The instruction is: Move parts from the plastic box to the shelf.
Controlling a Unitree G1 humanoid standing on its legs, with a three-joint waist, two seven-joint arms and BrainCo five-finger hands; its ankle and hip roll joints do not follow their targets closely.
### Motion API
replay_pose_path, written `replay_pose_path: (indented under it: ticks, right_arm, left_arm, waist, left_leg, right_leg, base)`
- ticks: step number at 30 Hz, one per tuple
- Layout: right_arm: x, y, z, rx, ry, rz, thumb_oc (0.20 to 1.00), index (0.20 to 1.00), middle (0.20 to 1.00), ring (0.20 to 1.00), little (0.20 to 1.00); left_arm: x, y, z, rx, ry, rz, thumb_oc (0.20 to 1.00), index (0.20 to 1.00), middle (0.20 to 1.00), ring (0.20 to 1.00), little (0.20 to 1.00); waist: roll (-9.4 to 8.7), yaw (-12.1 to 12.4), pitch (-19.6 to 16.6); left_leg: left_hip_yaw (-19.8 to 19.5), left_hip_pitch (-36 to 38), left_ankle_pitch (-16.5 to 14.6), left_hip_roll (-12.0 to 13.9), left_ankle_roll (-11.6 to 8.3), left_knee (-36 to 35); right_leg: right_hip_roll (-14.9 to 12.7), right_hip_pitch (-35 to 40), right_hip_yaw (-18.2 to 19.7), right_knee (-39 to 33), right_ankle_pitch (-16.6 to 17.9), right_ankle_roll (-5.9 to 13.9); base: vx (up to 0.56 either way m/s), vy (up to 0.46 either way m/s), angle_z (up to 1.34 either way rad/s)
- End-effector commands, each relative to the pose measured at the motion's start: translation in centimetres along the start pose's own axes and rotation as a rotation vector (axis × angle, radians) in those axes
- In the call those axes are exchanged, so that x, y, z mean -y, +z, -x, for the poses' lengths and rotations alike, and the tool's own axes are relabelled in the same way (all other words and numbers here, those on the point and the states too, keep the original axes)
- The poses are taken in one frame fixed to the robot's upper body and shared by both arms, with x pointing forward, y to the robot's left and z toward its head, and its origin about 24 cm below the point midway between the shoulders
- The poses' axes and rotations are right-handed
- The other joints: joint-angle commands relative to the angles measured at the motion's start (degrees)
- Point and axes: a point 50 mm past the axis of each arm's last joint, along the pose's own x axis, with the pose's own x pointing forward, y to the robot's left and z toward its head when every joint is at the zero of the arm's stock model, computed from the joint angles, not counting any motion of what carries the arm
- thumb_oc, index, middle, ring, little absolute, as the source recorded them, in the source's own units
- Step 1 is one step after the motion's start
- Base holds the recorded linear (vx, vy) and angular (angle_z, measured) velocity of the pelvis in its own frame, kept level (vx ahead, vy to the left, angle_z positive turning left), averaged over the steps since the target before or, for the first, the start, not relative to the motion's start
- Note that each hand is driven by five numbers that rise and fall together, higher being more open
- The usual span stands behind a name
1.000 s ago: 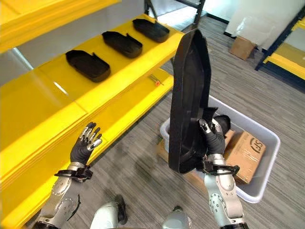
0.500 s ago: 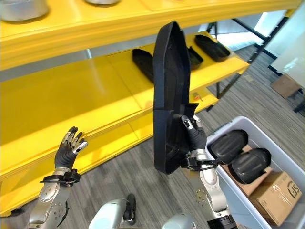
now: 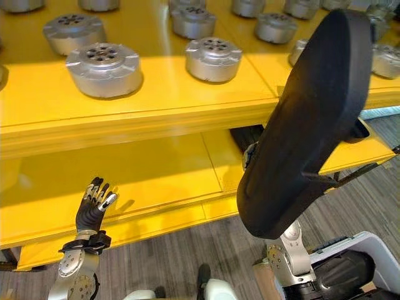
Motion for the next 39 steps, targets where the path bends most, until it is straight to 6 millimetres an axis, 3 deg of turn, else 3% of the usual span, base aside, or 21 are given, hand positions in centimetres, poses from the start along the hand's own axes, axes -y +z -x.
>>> replay_pose_path:
  ticks: [1, 3, 4, 7, 9, 11, 12, 14, 16, 19, 20, 23, 30, 35, 39]
  right_arm:
    - [-0.5, 1.7, -0.5, 0.082, 0.039, -0.001, 0.2, 0.2, 0.2, 0.2, 0.2]
    - [-0.6, 1.8, -0.7, 0.09, 0.05, -0.002, 0.2, 0.2, 0.2, 0.2, 0.2]
    - [-0.7, 2.0, -1.0, 0.094, 0.058, 0.013, 0.2, 0.2, 0.2, 0.2, 0.2]
    - [-0.9, 2.2, -1.4, 0.103, 0.083, 0.028, 0.2, 0.2, 0.2, 0.2, 0.2]
    - [-1.0, 2.4, -1.5, 0.112, 0.083, 0.047, 0.2, 0.2, 0.2, 0.2, 0.2]
    - [-1.1, 2.0, -1.5, 0.105, 0.062, 0.037, 0.2, 0.2, 0.2, 0.2, 0.2]
    - [-1.1, 2.0, -1.5, 0.105, 0.062, 0.037, 0.2, 0.2, 0.2, 0.2, 0.2]
    - [-1.3, 1.8, -1.3, 0.095, 0.063, 0.041, 0.2, 0.2, 0.2, 0.2, 0.2]
    - [-2.4, 1.8, -1.3, 0.099, 0.123, 0.057, 0.2, 0.2, 0.2, 0.2, 0.2]
    - [-2.6, 2.2, -1.4, 0.116, 0.134, 0.108, 0.2, 0.2, 0.2, 0.2, 0.2]
    - [-3.4, 3.3, -1.6, 0.17, 0.183, 0.156, 0.2, 0.2, 0.2, 0.2, 0.2]
    - [-4.3, 4.7, -2.0, 0.246, 0.223, 0.212, 0.2, 0.2, 0.2, 0.2, 0.2]
    - [-7.7, 8.5, -3.2, 0.482, 0.374, 0.384, 0.2, 0.2, 0.2, 0.2, 0.2]
    - [-9.6, 9.8, -3.8, 0.597, 0.451, 0.506, 0.2, 0.2, 0.2, 0.2, 0.2]
    - [-11.2, 10.6, -4.5, 0.701, 0.51, 0.714, 0.2, 0.2, 0.2, 0.2, 0.2]
  left_arm:
    - [0.6, 2.6, -0.5, 0.095, -0.104, -0.045, 1.0, 1.0, 1.0, 1.0, 1.0]
    - [0.7, 2.5, -0.5, 0.095, -0.1, -0.037, 1.0, 1.0, 1.0, 1.0, 1.0]
    - [0.8, 2.4, -0.7, 0.094, -0.101, -0.021, 1.0, 1.0, 1.0, 1.0, 1.0]
    - [1.1, 2.5, -0.8, 0.103, -0.107, -0.011, 1.0, 1.0, 1.0, 1.0, 1.0]
    - [1.4, 2.5, -1.0, 0.103, -0.117, -0.007, 1.0, 1.0, 1.0, 1.0, 1.0]
    - [1.9, 2.6, -1.1, 0.105, -0.136, 0.011, 1.0, 1.0, 1.0, 1.0, 1.0]
    - [1.9, 2.6, -1.1, 0.105, -0.136, 0.011, 1.0, 1.0, 1.0, 1.0, 1.0]
    - [1.9, 2.5, -1.2, 0.101, -0.137, 0.009, 1.0, 1.0, 1.0, 1.0, 1.0]
    - [1.9, 2.6, -1.3, 0.107, -0.144, -0.001, 1.0, 1.0, 1.0, 1.0, 1.0]
    - [2.0, 2.8, -1.3, 0.113, -0.158, -0.011, 1.0, 1.0, 1.0, 1.0, 1.0]
    - [1.9, 3.0, -1.4, 0.124, -0.157, -0.024, 1.0, 1.0, 1.0, 1.0, 1.0]
    - [1.7, 3.4, -1.5, 0.141, -0.148, -0.045, 1.0, 1.0, 1.0, 1.0, 1.0]
    - [1.4, 4.2, -1.8, 0.18, -0.134, -0.058, 1.0, 1.0, 1.0, 1.0, 1.0]
    - [1.6, 4.3, -1.9, 0.189, -0.143, -0.061, 1.0, 1.0, 1.0, 1.0, 1.0]
    - [1.7, 4.5, -2.0, 0.203, -0.157, -0.072, 1.0, 1.0, 1.0, 1.0, 1.0]
  waist:
    - [0.3, 0.9, -0.9]
    - [0.51, 1.0, -0.8]
    - [0.9, 1.5, -0.2]
    - [0.99, 1.9, 0.5]
    - [1.02, 1.9, 1.1]
    - [1.57, 1.3, 1.8]
    - [1.56, 1.3, 1.8]
    - [2.46, 0.7, 2.1]
    - [3.79, 0.8, 1.6]
    - [3.4, 0.9, 1.9]
    - [2.82, 1.1, 2.1]
    - [2.12, 1.3, 1.7]
    - [0.43, 2.0, 0.7]
    - [-0.18, 2.7, 0.4]
    - [-0.64, 3.4, 0.5]
  left_leg:
    - [-3.8, -1.6, 7.3, 7.9, -4.47, -5.7]
    - [-4.3, -2.4, 8.1, 8.4, -5.01, -5.3]
    - [-5.2, -5.1, 10.8, 8.6, -6.12, -3.6]
    - [-6.3, -6.4, 11.3, 7.7, -6.29, -1.9]
    - [-5.4, -7.8, 12.3, 8.6, -6.4, -0.5]
    - [-1.2, -9.1, 15.5, 13.4, -6.35, -3.4]
    - [-1.1, -8.8, 15.7, 13.4, -6.4, -3.9]
    - [2.6, -8.9, 17.7, 16.1, -6.75, -6.4]
    - [2.5, -8.1, 15.1, 14.4, -6.41, -6.2]
    - [2.8, -8.3, 13.3, 13.1, -6.15, -4.2]
    - [3.3, -8.2, 11.4, 11.6, -5.96, -2.7]
    - [3.8, -8.3, 9.9, 10.2, -5.8, -1.4]
    - [4.9, -8.5, 7.9, 8.7, -5.46, 0.5]
    - [5.1, -8.4, 7.4, 8.5, -5.41, 0.9]
    - [5.1, -8.3, 7.2, 8.5, -5.48, 1.1]
  right_leg:
    - [-8.4, -1.7, -1.9, 8.5, -3.6, 6.19]
    - [-8.2, -1.6, -2.5, 8.9, -4.1, 5.6]
    - [-8.1, -1.0, -3.9, 8.5, -5.0, 4.61]
    - [-8.4, -0.6, -4.7, 8.3, -4.7, 4.48]
    - [-9.3, -0.6, -5.9, 9.4, -5.2, 4.34]
    - [-10.9, -0.7, -7.4, 11.1, -6.3, 4.72]
    - [-10.9, -0.8, -7.4, 11.3, -6.5, 4.7]
    - [-12.2, -1.6, -7.5, 13.4, -6.8, 5.42]
    - [-13.8, -1.3, -6.8, 13.9, -5.8, 6.3]
    - [-15.4, 0.2, -7.1, 13.3, -5.2, 6.87]
    - [-16.9, 1.9, -7.2, 12.0, -4.2, 7.61]
    - [-18.0, 2.9, -6.8, 10.3, -3.0, 8.36]
    - [-19.0, 3.8, -5.9, 7.9, -1.3, 9.63]
    - [-18.9, 3.8, -5.4, 7.5, -1.2, 9.96]
    - [-18.8, 3.9, -5.3, 7.5, -1.4, 10.18]
  base:
    - [-0.01, -0.151, 0.17]
    - [-0.05, -0.169, 0.19]
    - [-0.07, -0.163, 0.26]
    - [-0.04, -0.082, 0.44]
    - [-0.04, 0.013, 0.32]
    - [-0.05, 0.125, 0.36]
    - [-0.03, 0.13, 0.73]
    - [0.02, 0.166, 0.63]
    - [0.09, 0.259, -0.03]
    - [0.08, 0.189, -0.08]
    - [0.08, 0.174, 0.08]
    - [0.07, 0.139, 0.14]
    - [0.04, 0.075, 0.11]
    - [0.03, 0.015, -0.11]
    - [0.02, -0.007, -0.05]
